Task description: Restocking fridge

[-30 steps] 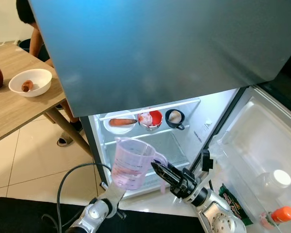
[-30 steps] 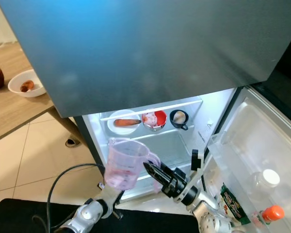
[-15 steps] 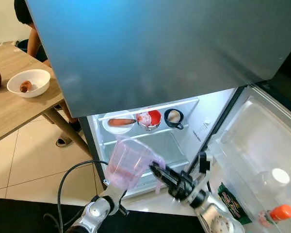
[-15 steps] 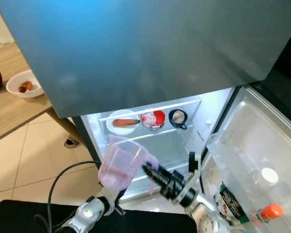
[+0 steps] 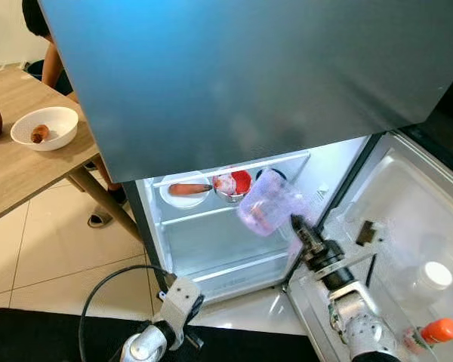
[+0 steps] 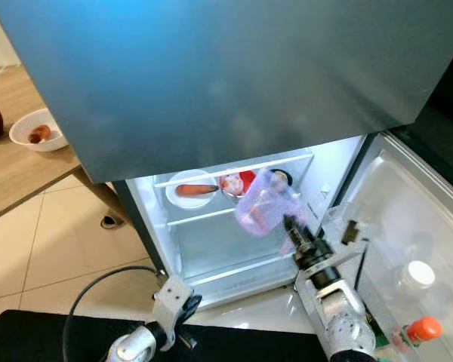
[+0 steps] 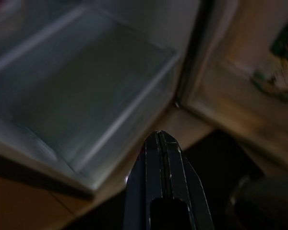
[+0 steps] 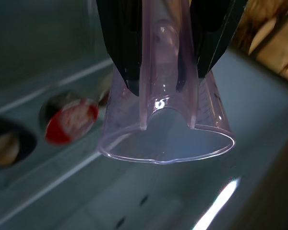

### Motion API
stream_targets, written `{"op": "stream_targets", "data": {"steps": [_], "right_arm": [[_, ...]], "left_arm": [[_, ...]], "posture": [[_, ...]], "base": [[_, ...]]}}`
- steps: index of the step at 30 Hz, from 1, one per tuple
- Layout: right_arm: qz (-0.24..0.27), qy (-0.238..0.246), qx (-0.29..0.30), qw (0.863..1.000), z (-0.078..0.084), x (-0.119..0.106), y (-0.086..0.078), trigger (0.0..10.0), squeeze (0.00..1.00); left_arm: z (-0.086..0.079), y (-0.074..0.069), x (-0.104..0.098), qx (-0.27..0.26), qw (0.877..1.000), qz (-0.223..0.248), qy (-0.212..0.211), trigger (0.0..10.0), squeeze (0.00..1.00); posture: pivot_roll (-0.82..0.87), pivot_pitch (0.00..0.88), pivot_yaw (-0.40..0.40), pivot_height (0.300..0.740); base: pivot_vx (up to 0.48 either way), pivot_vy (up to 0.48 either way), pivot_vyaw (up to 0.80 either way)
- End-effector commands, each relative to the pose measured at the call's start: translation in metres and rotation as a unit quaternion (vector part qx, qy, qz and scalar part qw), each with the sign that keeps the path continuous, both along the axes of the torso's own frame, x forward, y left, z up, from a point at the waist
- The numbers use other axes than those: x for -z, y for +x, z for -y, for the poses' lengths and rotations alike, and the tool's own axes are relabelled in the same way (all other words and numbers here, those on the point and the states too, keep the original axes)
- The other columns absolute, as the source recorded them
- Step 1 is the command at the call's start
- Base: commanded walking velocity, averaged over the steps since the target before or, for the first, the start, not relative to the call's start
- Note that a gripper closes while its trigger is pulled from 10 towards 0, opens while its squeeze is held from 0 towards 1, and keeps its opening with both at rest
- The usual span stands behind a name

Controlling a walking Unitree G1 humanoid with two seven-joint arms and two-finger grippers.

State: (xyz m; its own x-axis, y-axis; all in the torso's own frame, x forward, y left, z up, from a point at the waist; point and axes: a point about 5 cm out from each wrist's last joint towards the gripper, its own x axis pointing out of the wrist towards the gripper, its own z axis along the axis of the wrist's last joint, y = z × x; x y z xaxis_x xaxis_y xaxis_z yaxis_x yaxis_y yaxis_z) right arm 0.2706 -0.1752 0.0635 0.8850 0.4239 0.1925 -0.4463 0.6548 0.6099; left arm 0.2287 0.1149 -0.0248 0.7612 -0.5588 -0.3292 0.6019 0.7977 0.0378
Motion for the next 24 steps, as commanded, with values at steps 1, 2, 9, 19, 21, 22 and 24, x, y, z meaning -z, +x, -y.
{"op": "stream_targets", "data": {"steps": [1,2,9,19,21,22,24], "right_arm": [[-0.011,-0.004,-0.035,0.999,-0.010,0.008,-0.007,10.0,0.00],[-0.014,-0.002,-0.053,0.999,-0.015,0.011,-0.010,10.0,0.00],[-0.013,-0.001,-0.106,0.994,-0.027,0.015,-0.017,10.0,0.00],[-0.003,-0.018,-0.190,0.982,-0.037,0.015,-0.031,10.0,0.00],[-0.003,-0.022,-0.195,0.980,-0.038,0.016,-0.032,10.0,0.00],[-0.002,-0.037,-0.205,0.978,-0.038,0.018,-0.035,10.0,0.00],[-0.001,-0.046,-0.210,0.977,-0.038,0.019,-0.036,10.0,0.00]], "left_arm": [[0.003,0.004,-0.007,0.004,1.000,0.021,-0.020,10.0,0.00],[0.007,0.007,-0.012,0.013,0.999,0.033,-0.028,10.0,0.00],[0.018,0.015,-0.024,0.048,0.996,0.061,-0.041,10.0,0.00],[0.021,0.026,-0.032,0.052,0.995,0.075,-0.044,10.0,0.00],[0.021,0.027,-0.033,0.052,0.995,0.076,-0.043,10.0,0.00],[0.021,0.028,-0.034,0.054,0.995,0.078,-0.042,10.0,0.00],[0.021,0.028,-0.034,0.055,0.995,0.078,-0.042,10.0,0.00]], "posture": [[-0.14,0.101,-0.010,0.740],[-0.14,0.100,-0.010,0.740],[-0.14,0.096,-0.008,0.740],[-0.15,0.088,-0.010,0.740],[-0.15,0.088,-0.010,0.740],[-0.15,0.089,-0.010,0.740],[-0.15,0.089,-0.010,0.740]], "base": [[0.000,0.000,0.00],[0.000,0.000,0.00],[0.000,0.000,0.00],[0.000,0.000,0.00],[0.000,0.000,0.00],[0.000,0.000,0.00],[0.000,0.000,0.00]]}}
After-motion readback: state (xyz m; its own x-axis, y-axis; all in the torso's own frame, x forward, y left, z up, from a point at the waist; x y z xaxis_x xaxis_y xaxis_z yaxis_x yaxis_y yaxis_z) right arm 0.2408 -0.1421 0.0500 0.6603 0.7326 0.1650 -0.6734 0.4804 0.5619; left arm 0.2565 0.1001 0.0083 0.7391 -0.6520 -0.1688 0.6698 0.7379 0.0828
